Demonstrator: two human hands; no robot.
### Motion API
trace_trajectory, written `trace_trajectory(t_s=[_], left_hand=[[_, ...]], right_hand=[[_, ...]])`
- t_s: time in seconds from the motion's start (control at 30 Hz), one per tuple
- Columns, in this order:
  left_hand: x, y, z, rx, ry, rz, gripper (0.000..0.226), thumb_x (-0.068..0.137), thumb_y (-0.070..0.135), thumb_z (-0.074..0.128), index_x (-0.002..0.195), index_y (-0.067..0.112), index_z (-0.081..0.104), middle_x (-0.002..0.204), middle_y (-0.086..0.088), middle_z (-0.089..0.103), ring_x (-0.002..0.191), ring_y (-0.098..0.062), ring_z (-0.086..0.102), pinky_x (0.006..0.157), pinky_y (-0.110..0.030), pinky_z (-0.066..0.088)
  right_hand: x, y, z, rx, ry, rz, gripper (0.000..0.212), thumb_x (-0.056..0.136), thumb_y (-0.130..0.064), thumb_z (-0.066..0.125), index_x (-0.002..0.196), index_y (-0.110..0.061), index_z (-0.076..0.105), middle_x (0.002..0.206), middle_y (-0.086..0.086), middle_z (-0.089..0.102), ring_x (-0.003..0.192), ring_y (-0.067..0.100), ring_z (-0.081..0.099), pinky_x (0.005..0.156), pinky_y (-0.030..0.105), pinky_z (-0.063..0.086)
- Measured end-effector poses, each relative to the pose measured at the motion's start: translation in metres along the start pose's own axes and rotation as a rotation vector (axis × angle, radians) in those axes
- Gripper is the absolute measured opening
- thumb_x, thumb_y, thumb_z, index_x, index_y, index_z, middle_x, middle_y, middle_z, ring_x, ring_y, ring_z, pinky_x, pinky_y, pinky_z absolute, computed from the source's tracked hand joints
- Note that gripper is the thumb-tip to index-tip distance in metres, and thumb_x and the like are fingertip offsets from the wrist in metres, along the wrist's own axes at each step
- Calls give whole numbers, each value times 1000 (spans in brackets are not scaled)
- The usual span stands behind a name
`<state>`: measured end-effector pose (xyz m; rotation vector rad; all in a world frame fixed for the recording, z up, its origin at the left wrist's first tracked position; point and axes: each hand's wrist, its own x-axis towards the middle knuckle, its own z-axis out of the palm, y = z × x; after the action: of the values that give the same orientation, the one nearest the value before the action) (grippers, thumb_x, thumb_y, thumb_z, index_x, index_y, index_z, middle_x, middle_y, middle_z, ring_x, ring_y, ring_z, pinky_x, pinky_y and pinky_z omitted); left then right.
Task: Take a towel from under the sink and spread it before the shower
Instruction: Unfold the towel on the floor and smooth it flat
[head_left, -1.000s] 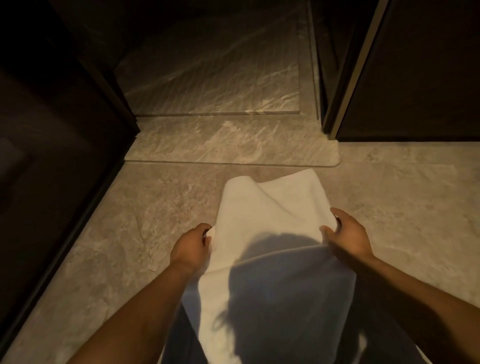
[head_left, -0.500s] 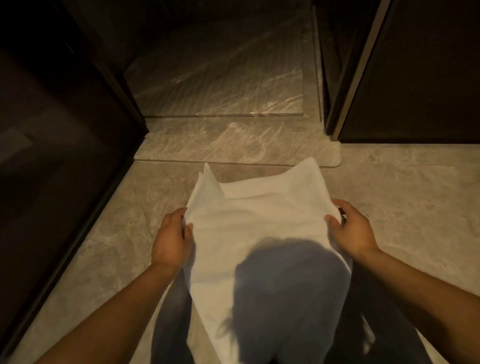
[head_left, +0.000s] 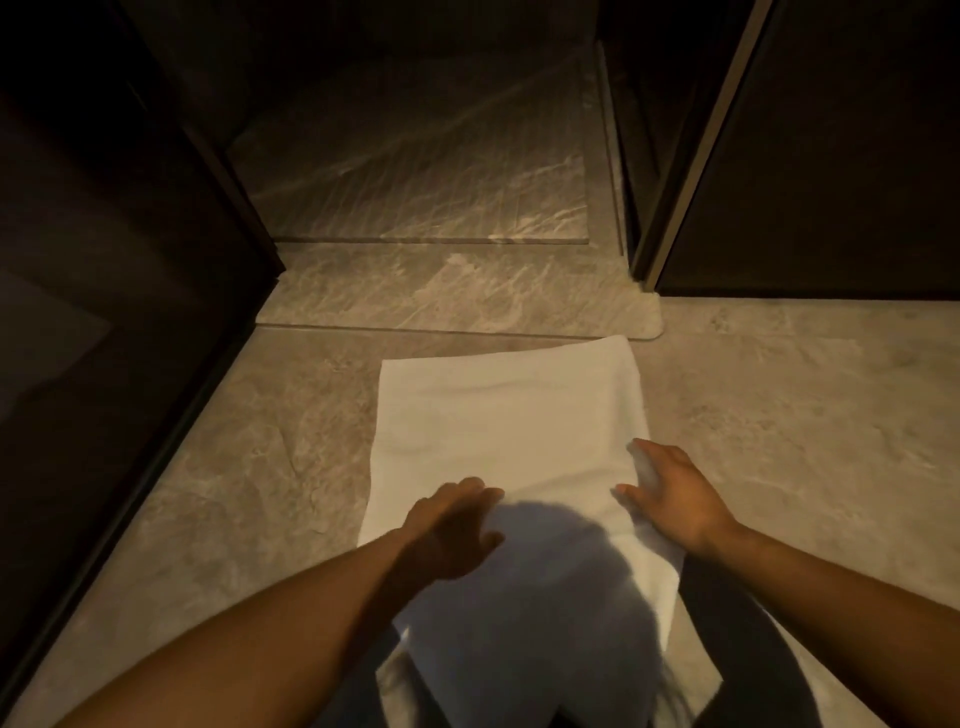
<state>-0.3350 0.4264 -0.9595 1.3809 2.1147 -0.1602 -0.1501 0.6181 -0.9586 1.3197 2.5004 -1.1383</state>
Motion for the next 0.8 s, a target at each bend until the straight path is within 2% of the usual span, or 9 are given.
trace_trajectory(t_s=[0.13, 0.23, 0.4, 0.5, 0.6, 0.73, 0.8], left_hand=[[2, -3, 29, -49, -130, -47, 70, 93, 55, 34, 149, 26, 5, 159, -5, 2, 145, -27, 7, 118, -44, 14], [1, -1, 35, -4, -108, -43, 75, 93, 56, 32, 150, 21, -3, 158, -9, -14, 145, -33, -9, 118, -42, 0], [8, -10, 48, -1, -26, -70, 83, 88, 63, 37, 147, 31, -12, 156, -1, -25, 143, -33, -17, 114, -58, 9], [11, -19, 50, 17, -7, -68, 85, 87, 63, 38, 146, 32, -15, 154, -1, -28, 142, -33, -20, 113, -61, 7], [13, -35, 45, -8, -4, -72, 82, 88, 61, 40, 146, 36, -13, 154, 4, -27, 143, -30, -21, 112, -61, 5], [10, -66, 37, -67, 19, -129, 78, 88, 58, 45, 146, 44, -6, 155, 11, -23, 144, -29, -18, 111, -61, 4], [4, -78, 33, -84, 11, -180, 77, 88, 56, 46, 145, 45, -5, 155, 12, -22, 144, -32, -16, 111, -61, 6]], right_hand=[[-34, 7, 14, 69, 52, 75, 65, 86, -29, 64, 142, -34, 30, 142, 4, 38, 123, 24, 47, 99, 29, 37], [-58, 13, 32, 125, 125, 146, 68, 86, -28, 65, 143, -35, 28, 141, 3, 40, 126, 23, 44, 101, 33, 38], [-84, 8, 71, 362, 282, 252, 76, 85, -15, 65, 146, -28, 22, 142, 2, 45, 127, 24, 45, 103, 36, 36], [-88, -6, 90, 507, 330, 274, 79, 84, -6, 64, 147, -25, 20, 144, 2, 42, 130, 24, 41, 101, 27, 30], [-79, -17, 98, 517, 346, 250, 77, 84, -4, 63, 147, -24, 23, 144, 2, 42, 131, 22, 40, 98, 22, 28], [-62, -36, 105, 478, 288, 173, 72, 84, -5, 62, 144, -26, 29, 143, 1, 44, 130, 21, 42, 104, 28, 31], [-56, -47, 106, 469, 239, 121, 70, 84, -4, 62, 143, -25, 32, 142, 2, 45, 129, 22, 42, 103, 26, 31]])
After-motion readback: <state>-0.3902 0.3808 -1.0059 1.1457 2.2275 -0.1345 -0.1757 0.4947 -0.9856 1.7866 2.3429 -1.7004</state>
